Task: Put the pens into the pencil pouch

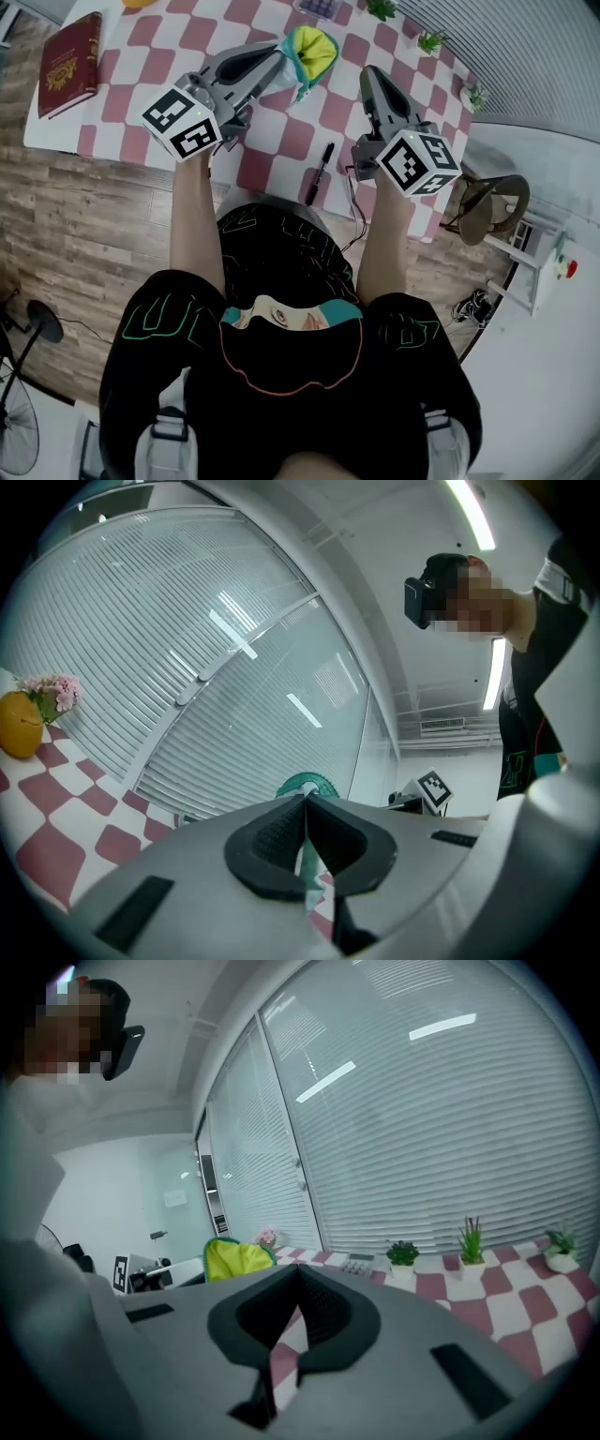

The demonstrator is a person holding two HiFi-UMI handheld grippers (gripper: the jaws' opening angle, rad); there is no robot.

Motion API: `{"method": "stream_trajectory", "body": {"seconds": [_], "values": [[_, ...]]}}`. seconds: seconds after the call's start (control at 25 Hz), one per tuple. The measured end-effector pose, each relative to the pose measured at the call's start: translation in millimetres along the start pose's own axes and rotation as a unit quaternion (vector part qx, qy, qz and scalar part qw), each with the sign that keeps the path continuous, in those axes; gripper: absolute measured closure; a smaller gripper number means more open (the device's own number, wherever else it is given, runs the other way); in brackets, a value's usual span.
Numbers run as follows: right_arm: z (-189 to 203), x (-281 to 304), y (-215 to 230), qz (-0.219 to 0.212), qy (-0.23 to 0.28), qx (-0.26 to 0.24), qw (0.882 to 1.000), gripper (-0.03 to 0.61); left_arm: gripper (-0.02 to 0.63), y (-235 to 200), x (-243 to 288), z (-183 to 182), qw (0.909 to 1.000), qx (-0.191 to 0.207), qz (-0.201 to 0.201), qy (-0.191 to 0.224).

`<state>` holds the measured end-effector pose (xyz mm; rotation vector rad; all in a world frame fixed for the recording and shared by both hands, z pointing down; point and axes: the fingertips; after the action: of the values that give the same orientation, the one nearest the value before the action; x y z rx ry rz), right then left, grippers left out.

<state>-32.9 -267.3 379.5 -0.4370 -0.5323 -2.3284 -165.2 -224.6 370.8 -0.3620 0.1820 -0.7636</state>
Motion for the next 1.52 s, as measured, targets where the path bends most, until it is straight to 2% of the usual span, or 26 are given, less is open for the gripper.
{"method": "stream_trajectory", "body": {"seconds": [0.24,0.56,0.72,1.0,1.28,1.52], "values": [[37,-17,16,0.020,-0.043,0.028,0.998,0.575,0.611,20,1,11,1.0000,-0.005,0.007,-0.001],[84,-41,15,0.019,-0.114,0.038,0.993,0.575,0.611,55,-10,19,0.9999,0.002,-0.014,0.000],[110,-51,19,0.043,-0.163,0.046,0.985,0.575,0.612,72,-21,26,0.9997,-0.004,-0.025,0.001],[163,-49,16,0.037,-0.229,0.073,0.970,0.575,0.612,93,-40,43,0.9991,-0.011,-0.040,-0.001],[201,-33,12,0.028,-0.293,0.051,0.954,0.570,0.611,103,-51,61,0.9986,-0.020,-0.048,-0.007],[218,-19,13,0.028,-0.335,0.030,0.941,0.526,0.612,105,-59,70,0.9983,-0.023,-0.052,-0.013]]}}
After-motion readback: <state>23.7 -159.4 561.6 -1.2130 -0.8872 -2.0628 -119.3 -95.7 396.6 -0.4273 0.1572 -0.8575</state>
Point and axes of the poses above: the fingertips, and each gripper's own axes: x forward along the fingers, y to its right, z out of its underside, and after that the axes turned 12 degrees about -y, right-handed
